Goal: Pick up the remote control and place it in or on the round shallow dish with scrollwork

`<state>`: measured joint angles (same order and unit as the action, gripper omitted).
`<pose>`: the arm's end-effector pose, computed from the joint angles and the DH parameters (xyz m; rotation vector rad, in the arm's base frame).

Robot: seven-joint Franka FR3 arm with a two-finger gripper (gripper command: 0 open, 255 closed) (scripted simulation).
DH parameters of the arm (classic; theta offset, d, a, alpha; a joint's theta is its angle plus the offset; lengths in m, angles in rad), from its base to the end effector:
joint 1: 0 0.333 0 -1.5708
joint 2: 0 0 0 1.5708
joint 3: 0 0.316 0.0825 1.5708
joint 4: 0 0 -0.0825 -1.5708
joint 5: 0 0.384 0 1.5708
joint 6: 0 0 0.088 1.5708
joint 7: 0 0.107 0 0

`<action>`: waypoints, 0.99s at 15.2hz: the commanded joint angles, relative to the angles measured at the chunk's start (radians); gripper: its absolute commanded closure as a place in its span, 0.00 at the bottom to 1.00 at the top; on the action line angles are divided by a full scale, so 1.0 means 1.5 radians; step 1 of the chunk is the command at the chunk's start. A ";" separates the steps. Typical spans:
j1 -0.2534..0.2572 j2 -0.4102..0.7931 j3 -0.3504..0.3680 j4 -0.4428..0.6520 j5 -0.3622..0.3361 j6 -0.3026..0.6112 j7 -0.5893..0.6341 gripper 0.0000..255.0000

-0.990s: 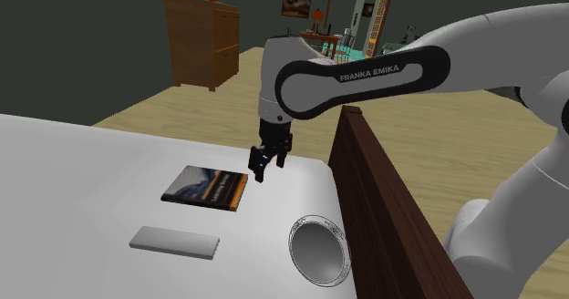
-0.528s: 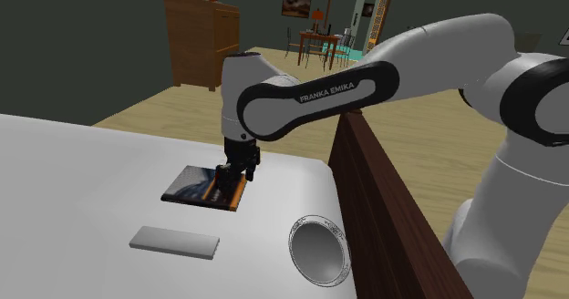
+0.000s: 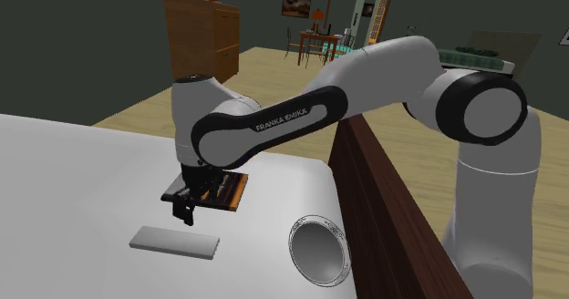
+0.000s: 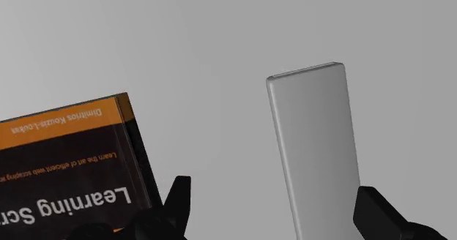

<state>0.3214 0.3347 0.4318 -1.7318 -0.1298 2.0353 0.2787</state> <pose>0.4888 0.4164 0.4018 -3.0201 -0.7897 0.0144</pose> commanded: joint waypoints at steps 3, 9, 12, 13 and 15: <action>0.046 0.096 0.002 0.095 -0.043 -0.007 0.009 0.00; 0.075 0.157 -0.003 0.139 -0.068 0.005 0.013 0.00; 0.077 0.168 -0.006 0.128 -0.073 0.026 0.016 0.00; 0.078 0.174 -0.008 0.123 -0.076 0.037 0.018 0.00; 0.078 0.174 -0.008 0.123 -0.076 0.037 0.017 0.00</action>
<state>0.4377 0.5939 0.4208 -1.5445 -0.2426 2.0861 0.3046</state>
